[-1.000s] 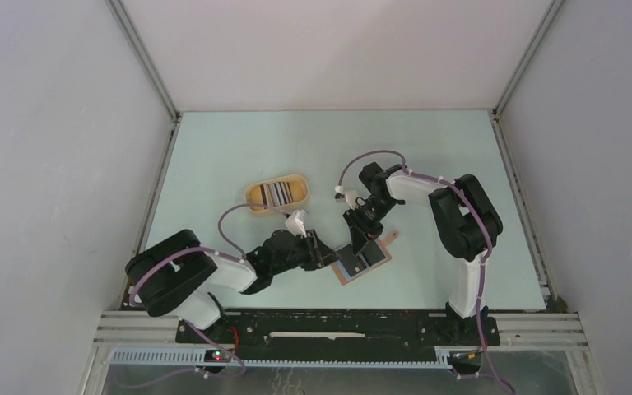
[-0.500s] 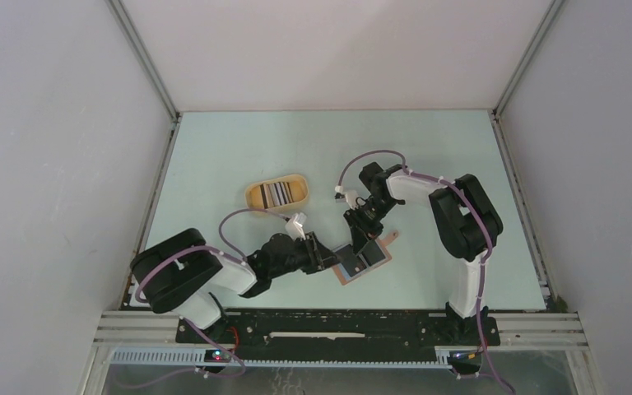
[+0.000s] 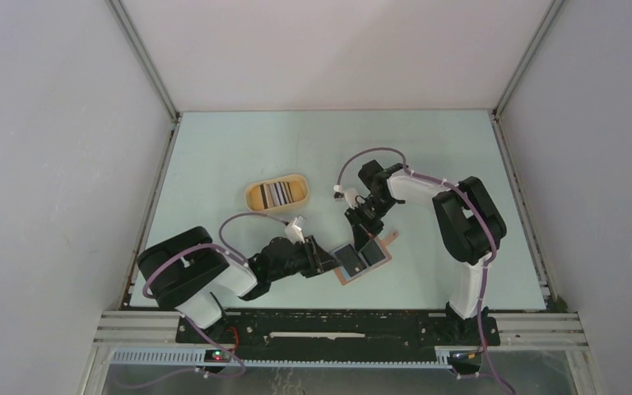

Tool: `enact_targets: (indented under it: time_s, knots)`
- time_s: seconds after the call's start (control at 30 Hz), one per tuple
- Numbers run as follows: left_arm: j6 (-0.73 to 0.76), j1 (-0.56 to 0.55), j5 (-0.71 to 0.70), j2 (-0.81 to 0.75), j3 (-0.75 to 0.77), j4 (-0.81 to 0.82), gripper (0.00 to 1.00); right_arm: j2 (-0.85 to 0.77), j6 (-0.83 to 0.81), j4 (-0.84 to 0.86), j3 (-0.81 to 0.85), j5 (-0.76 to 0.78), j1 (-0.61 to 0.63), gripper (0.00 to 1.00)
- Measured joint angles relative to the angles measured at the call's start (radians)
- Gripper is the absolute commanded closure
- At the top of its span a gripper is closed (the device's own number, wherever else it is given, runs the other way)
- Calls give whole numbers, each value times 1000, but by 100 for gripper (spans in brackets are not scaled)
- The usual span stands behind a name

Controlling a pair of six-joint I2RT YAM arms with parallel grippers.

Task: Put the credit cards into the card holder
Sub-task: Insert the credit card into the card holder.

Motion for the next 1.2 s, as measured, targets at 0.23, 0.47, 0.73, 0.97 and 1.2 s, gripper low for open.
enact_targets:
  time_s: [0.23,0.47,0.73,0.97,1.2]
  knots:
    - [-7,-1,0,28,0,23,62,17,0,0,0,21,10,89]
    - [-7,-3,0,31,0,34,62,51,3,-1,5,37,21,90]
    - [-15,-3,0,31,0,38,61,60,6,-8,13,37,21,90]
    - [-24,-3,-1,34,0,47,61,60,7,-8,13,37,21,90]
    - [-41,-5,0,103,0,91,61,60,7,-8,13,37,21,90]
